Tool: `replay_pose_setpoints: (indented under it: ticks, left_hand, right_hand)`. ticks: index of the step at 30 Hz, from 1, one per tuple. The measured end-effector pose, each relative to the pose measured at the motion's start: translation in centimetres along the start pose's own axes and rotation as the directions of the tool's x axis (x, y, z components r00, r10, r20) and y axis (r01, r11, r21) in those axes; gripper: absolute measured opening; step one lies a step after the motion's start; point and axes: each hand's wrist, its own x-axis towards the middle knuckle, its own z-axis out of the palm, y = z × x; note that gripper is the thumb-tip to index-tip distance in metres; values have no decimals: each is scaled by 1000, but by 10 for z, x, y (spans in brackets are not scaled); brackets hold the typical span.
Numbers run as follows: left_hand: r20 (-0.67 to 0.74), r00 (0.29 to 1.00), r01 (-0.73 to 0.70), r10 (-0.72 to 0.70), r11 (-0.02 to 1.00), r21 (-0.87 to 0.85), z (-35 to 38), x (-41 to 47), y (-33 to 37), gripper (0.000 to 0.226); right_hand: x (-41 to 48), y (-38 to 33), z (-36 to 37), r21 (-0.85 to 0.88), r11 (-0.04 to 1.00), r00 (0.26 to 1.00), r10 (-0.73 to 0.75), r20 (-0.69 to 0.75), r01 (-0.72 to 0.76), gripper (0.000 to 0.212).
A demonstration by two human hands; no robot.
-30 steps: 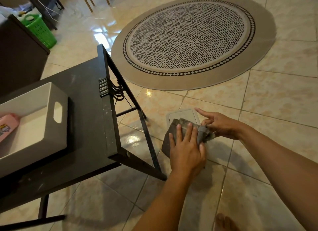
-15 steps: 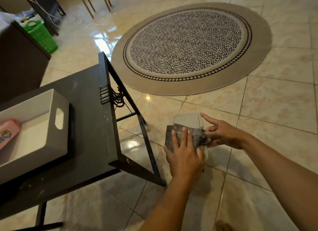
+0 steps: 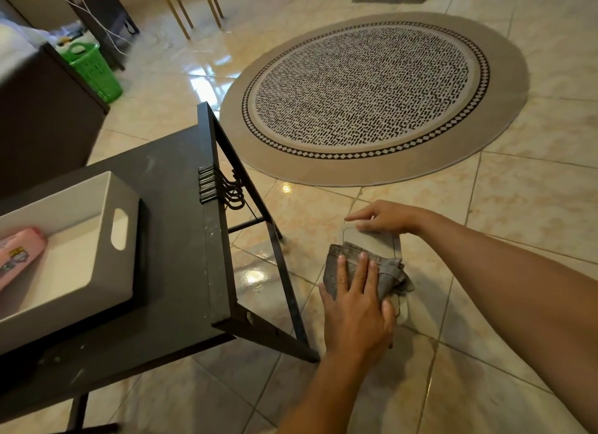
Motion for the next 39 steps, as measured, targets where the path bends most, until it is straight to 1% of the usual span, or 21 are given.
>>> replay_pose_setpoints:
  ticks: [2, 3, 7, 9, 12, 14, 16, 18, 22, 24, 28, 35, 39]
  left_hand:
    - [-10, 1000, -7, 7, 1000, 10, 1, -1, -1, 65]
    - [-12, 1000, -9, 9, 1000, 14, 1, -2, -1, 65]
    - [24, 1000, -5, 6, 1000, -16, -7, -1, 1, 64]
    - [31, 1000, -3, 4, 1000, -26, -12, 0, 2, 63]
    - [7, 1000, -13, 13, 1000, -16, -15, 1, 5, 64]
    - [-2, 1000, -22, 22, 1000, 9, -16, 2, 5, 64]
    - [-9, 1000, -14, 15, 999, 49, -12, 2, 2, 64]
    - [-41, 999, -5, 9, 997, 83, -8, 2, -3, 64]
    - [-73, 997, -7, 16, 992, 126, -1, 4, -12, 63]
    - [-72, 997, -3, 12, 992, 125, -2, 5, -11, 63]
    - [-77, 997, -1, 11, 992, 127, -2, 6, -11, 64]
    - [-97, 995, -15, 28, 991, 134, 3, 9, -19, 63]
    - [-106, 994, -16, 30, 991, 137, 5, 9, -19, 63]
  right_hand:
    - [-2, 2, 3, -12, 1000, 999, -8, -36, 8, 36]
    - [-4, 5, 5, 10, 1000, 999, -10, -52, 11, 35]
    - [-23, 26, 8, 199, 980, 992, 11, -123, 14, 35]
    - [-36, 38, 12, 307, 952, 979, 58, -197, 5, 37]
    - [-53, 52, 24, 474, 880, 933, 159, -324, 15, 39]
    - [-64, 56, 33, 554, 832, 908, 213, -360, 24, 40]
    - [-75, 59, 42, 609, 793, 916, 237, -324, 10, 43]
    - [-88, 62, 48, 639, 768, 946, 233, -223, -38, 47]
    - [-111, 79, 48, 665, 739, 987, 158, -21, -104, 65]
    - [-117, 84, 46, 681, 724, 993, 112, 41, -110, 75]
    - [-119, 82, 44, 657, 748, 996, 75, 51, -90, 81]
    - [-116, 82, 45, 636, 769, 998, 70, 0, -54, 84]
    - [-118, 80, 45, 636, 768, 997, 76, 28, -76, 91]
